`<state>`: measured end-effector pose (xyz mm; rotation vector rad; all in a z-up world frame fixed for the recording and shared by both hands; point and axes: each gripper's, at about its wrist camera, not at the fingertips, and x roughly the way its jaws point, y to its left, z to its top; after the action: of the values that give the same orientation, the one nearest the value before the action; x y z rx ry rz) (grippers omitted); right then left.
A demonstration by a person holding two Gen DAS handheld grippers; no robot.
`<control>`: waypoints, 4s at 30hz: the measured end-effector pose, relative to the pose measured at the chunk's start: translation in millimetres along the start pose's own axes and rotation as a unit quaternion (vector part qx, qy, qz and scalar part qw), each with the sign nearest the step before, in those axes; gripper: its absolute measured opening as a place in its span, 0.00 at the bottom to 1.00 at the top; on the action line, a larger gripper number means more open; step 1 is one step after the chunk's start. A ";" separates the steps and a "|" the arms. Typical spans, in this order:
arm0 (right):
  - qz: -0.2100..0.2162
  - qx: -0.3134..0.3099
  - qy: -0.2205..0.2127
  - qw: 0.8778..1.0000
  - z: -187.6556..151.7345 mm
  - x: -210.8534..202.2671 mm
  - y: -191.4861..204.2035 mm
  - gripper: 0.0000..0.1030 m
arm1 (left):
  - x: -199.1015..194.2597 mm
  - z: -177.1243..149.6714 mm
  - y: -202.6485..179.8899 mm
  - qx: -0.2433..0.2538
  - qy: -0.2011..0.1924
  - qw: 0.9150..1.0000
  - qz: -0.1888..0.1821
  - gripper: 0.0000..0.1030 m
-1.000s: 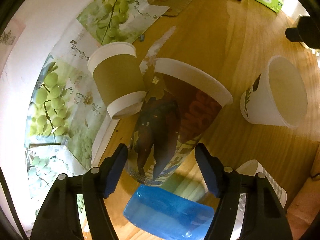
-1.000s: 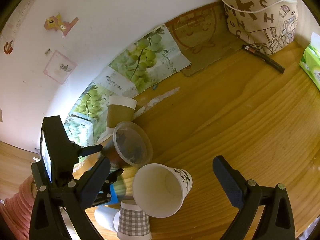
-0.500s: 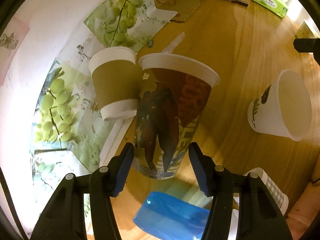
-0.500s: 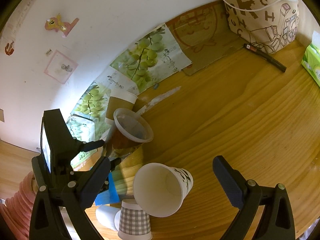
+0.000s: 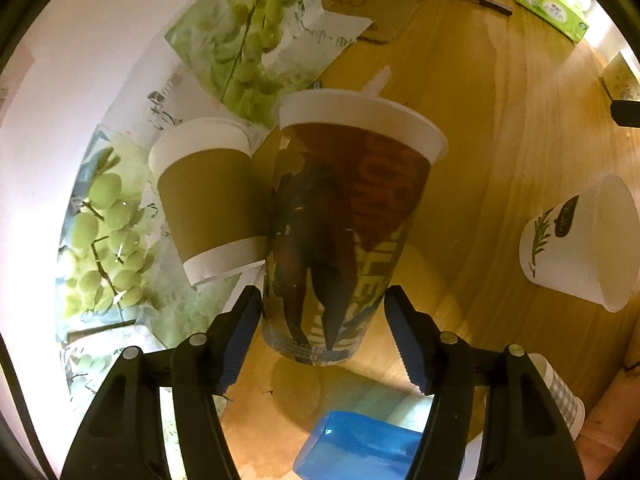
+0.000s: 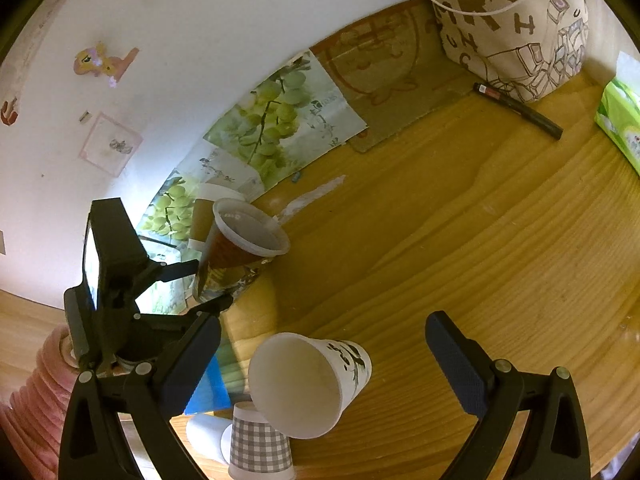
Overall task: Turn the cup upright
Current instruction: 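Close the left gripper around the body of the printed plastic cup, then lift the printed cup off the desk with the left gripper, then carry the printed cup with the left gripper toward the right gripper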
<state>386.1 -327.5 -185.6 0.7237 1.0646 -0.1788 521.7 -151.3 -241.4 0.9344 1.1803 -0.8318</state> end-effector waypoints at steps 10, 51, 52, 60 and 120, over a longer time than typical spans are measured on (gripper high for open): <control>-0.001 0.002 0.001 1.000 0.2 -0.1 -0.6 1.00 | 12.3 2.4 -5.1 0.007 0.007 1.000 0.009 0.67; 0.079 -0.120 0.000 0.990 -40.2 -63.7 33.5 1.00 | -143.7 -65.8 -54.9 -0.206 -0.048 0.977 0.034 0.64; 0.081 -0.123 -0.001 0.989 -43.0 -67.2 34.3 1.00 | -147.4 -70.3 -56.4 -0.213 -0.055 0.975 0.031 0.64; 0.088 -0.130 -0.015 0.988 -60.8 -89.9 35.5 1.00 | -170.0 -106.6 -72.8 -0.260 -0.107 0.959 0.030 0.64; 0.047 -0.202 0.083 0.975 -194.2 -139.7 -9.2 0.99 | -148.3 -209.4 -276.3 -0.445 -0.243 0.862 -0.015 0.61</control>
<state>170.3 -242.4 -126.5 0.4241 1.1773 0.1804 164.1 -60.0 -164.2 -0.0685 0.9624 -0.4066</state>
